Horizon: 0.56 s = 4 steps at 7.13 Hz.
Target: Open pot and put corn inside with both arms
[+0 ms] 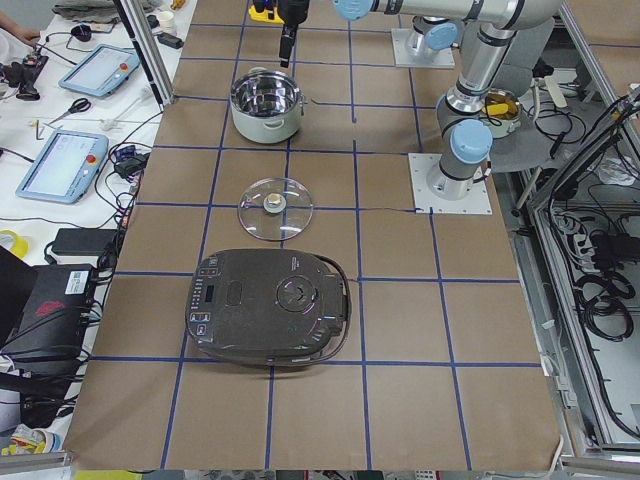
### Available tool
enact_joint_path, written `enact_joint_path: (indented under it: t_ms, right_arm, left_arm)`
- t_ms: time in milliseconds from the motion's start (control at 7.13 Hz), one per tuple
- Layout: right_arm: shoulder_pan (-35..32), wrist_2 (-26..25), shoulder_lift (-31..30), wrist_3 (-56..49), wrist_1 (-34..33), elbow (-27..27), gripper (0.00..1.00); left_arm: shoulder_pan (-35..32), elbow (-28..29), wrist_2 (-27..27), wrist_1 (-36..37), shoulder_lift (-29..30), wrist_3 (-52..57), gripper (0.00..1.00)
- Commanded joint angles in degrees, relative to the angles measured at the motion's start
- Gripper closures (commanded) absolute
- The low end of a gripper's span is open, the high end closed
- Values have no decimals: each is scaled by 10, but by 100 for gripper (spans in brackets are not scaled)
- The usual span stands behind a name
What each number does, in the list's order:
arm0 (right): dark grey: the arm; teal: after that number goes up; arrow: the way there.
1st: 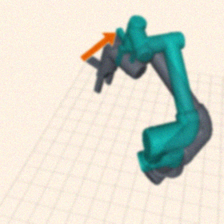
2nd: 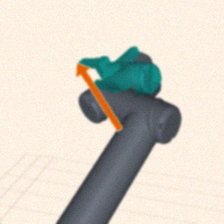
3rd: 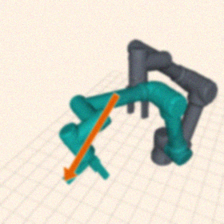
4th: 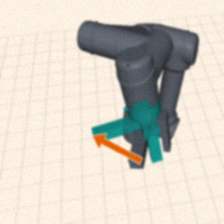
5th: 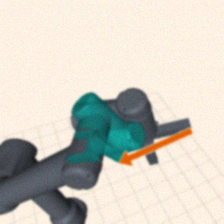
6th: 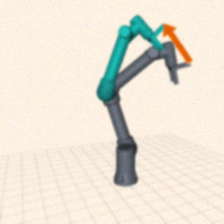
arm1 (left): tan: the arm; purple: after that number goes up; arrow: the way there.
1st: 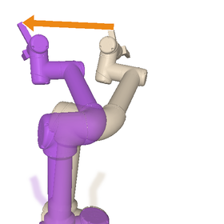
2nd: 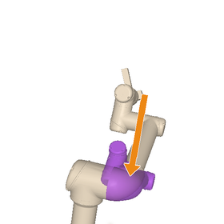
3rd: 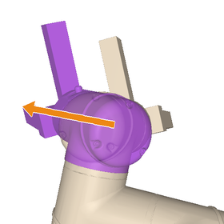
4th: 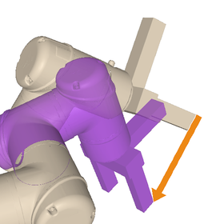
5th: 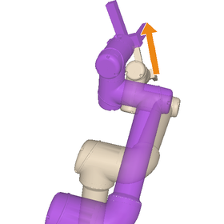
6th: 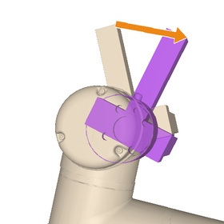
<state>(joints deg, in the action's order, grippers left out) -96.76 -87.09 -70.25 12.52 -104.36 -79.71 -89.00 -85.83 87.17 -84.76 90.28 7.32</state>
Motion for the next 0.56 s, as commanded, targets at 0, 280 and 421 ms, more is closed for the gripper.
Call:
enact_joint_path:
  t_ms: [0, 280, 421]
  right_arm:
    - [-88, 32, 55, 99, -12, 59, 100]
    - [-121, 108, 92, 111, -88, 60, 100]
    - [-129, 138, 118, 112, -123, 60, 100]
  left_arm:
    - [-3, 1, -2, 14, 8, 0, 0]
    - [-3, 0, 0, 14, 8, -1, 0]
    - [-3, -2, -1, 14, 7, -1, 0]
